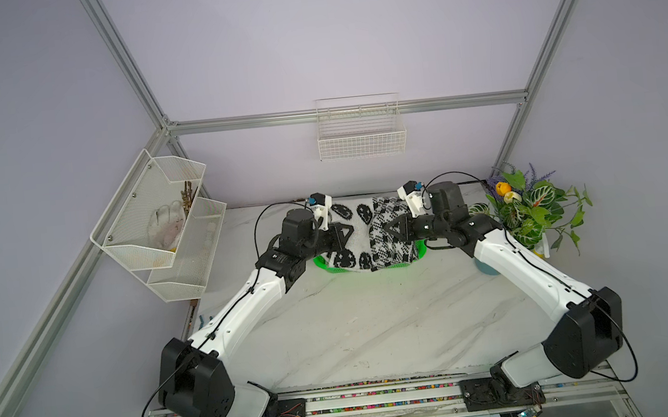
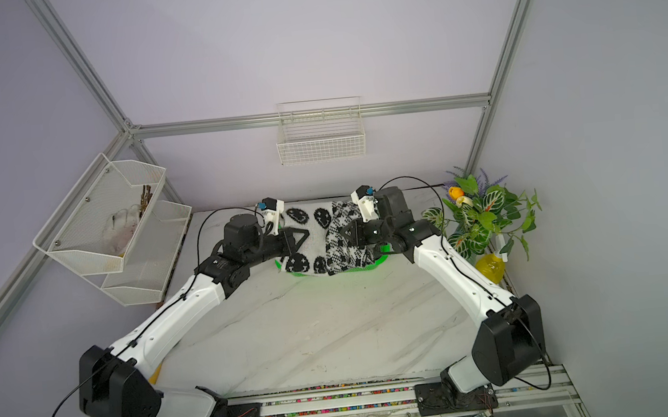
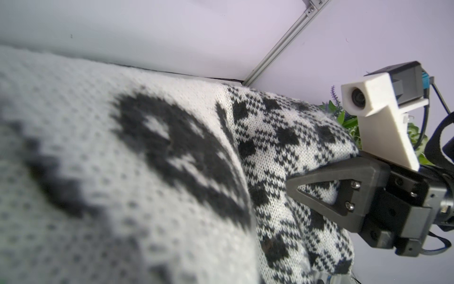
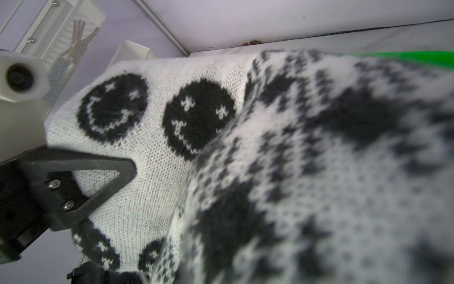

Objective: Put the folded scarf in the basket
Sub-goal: Place the scarf in the basket.

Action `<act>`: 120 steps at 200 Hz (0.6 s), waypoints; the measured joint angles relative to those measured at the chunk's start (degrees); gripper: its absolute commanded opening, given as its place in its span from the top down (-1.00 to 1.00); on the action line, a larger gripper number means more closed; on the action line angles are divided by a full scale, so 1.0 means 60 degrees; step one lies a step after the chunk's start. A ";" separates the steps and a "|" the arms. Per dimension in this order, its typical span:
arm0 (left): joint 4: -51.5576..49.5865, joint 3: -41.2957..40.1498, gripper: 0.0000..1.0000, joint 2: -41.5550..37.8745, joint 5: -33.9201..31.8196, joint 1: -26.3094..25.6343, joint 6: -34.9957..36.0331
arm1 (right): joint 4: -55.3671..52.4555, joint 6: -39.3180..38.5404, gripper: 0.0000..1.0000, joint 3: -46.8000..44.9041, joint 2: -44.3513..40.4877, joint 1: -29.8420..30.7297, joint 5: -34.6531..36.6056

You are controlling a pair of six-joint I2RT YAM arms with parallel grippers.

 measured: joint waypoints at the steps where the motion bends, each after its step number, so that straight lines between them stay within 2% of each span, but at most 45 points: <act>1: -0.0004 0.0036 1.00 0.0040 0.0004 0.0007 0.0004 | -0.0011 0.0000 1.00 0.0040 0.0044 -0.0018 -0.0004; 37: -0.0084 0.1446 1.00 0.2065 0.0153 0.0404 0.0215 | -0.0510 -0.0331 1.00 0.1519 0.1894 -0.0739 -0.0044; 70: 0.0058 0.1519 1.00 0.3126 0.0441 0.0845 0.0211 | -0.0743 -0.0554 1.00 0.1891 0.3133 -0.1242 -0.0295; 98: 0.0353 0.1537 1.00 0.3858 0.0834 0.1195 0.0138 | -0.0780 -0.0652 1.00 0.1923 0.3650 -0.1326 -0.0270; 120: 0.0572 0.1534 1.00 0.4171 0.0965 0.1366 0.0138 | -0.0776 -0.0739 0.85 0.1989 0.3778 -0.1308 -0.0186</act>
